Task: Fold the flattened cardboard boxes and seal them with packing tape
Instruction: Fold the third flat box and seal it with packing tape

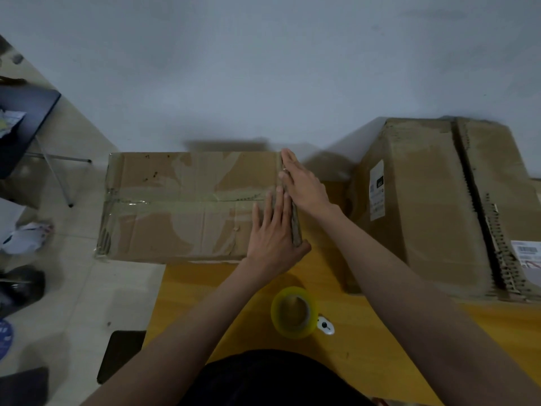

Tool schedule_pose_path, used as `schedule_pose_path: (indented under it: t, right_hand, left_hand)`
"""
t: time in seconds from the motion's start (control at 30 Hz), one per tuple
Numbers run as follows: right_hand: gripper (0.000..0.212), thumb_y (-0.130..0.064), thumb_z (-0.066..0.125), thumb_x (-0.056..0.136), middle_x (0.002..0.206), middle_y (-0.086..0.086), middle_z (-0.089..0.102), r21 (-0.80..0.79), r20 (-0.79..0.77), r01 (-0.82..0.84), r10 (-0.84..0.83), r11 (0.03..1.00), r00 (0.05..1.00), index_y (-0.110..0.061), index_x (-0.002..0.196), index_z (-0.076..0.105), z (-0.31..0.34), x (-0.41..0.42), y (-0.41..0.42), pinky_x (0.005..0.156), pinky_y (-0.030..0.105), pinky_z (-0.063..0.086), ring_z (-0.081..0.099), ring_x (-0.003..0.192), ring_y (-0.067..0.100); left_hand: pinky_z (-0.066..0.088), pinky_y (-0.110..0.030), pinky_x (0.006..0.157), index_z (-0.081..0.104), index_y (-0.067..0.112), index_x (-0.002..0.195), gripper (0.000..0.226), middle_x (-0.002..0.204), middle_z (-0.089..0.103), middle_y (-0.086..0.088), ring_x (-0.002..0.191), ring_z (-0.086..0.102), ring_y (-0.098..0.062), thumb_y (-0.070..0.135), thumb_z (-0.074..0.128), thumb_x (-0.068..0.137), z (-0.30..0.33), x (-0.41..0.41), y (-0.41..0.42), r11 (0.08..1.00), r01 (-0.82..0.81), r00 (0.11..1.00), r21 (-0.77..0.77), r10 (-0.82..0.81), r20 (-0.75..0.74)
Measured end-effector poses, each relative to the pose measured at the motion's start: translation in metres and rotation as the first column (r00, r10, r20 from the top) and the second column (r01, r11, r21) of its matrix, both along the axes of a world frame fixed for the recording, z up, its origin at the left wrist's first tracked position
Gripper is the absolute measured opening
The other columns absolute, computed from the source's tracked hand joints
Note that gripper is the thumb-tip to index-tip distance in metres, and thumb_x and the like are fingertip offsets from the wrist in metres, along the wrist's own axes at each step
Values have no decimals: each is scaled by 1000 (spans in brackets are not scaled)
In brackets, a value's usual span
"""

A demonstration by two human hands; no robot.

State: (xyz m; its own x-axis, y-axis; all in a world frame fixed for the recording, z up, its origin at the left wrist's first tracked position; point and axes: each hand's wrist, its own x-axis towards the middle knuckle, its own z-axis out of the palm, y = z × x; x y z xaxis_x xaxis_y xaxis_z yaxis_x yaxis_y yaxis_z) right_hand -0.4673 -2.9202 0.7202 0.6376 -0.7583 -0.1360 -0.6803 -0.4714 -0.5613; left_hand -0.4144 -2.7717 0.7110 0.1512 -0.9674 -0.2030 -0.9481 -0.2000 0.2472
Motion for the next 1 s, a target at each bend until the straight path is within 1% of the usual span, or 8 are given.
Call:
schedule_pose_path:
  t: [0.2,0.27,0.4,0.6,0.67,0.8,0.9,1.0]
  right_hand:
    - [56,-27,43,106,165,0,19,39,122,63,-68,997,990,-16,158,24,2,-9,12,117,41,28,27,149,24]
    - [55,-24,47,105,164,3,24,66,145,98,-107,993,984,-16,156,27,4,-16,19,119,42,27,26,149,25]
    - [57,-26,52,102,153,6,32,63,145,100,-108,993,983,-24,154,30,8,-29,33,107,47,40,44,133,27]
    - [50,-32,66,93,122,3,36,56,124,91,-97,994,987,-19,138,48,13,-41,58,87,34,44,51,109,25]
    - [43,-31,64,95,121,3,39,39,106,72,-75,997,992,-17,134,50,13,-42,67,87,34,44,51,108,26]
    - [14,-21,53,101,116,3,46,-5,65,82,-81,997,995,-15,113,51,16,-31,92,80,37,44,55,101,26]
    - [7,-18,53,100,106,1,47,10,26,118,-119,993,993,-14,101,47,21,-24,105,75,33,38,52,96,25]
    - [13,-17,60,96,107,3,53,117,7,121,-123,986,992,-11,104,53,25,-25,114,77,31,38,53,100,23]
  left_hand:
    - [-11,-50,122,-23,7,153,100,161,-31,-11,148,-30,-25,64,29,90,2,3,15,997,81,997,19,-81,10]
    - [-8,-48,123,-22,4,153,99,161,-30,-12,148,-30,-24,61,31,91,2,7,22,990,139,990,23,-140,19]
    - [-6,-45,124,-21,5,154,96,161,-29,-12,149,-27,-23,56,37,97,5,18,42,971,237,971,37,-238,22]
    - [-8,-42,124,-26,8,152,86,159,-34,-9,147,-31,-22,52,26,98,7,39,89,942,329,941,62,-332,68]
    - [-7,-43,124,-26,9,152,83,159,-34,-9,148,-30,-22,48,22,98,8,45,106,941,334,939,58,-337,65]
    - [-4,-46,124,-26,11,152,84,160,-33,-6,148,-31,-20,34,31,96,10,56,136,945,317,946,75,-321,50]
    - [-1,-42,125,-19,17,156,83,163,-27,1,149,-25,-12,44,28,94,14,68,150,944,329,944,26,-329,7]
    - [4,-42,126,-5,26,159,75,166,-14,10,151,-15,-6,55,32,100,18,78,163,963,258,954,-85,-267,-135]
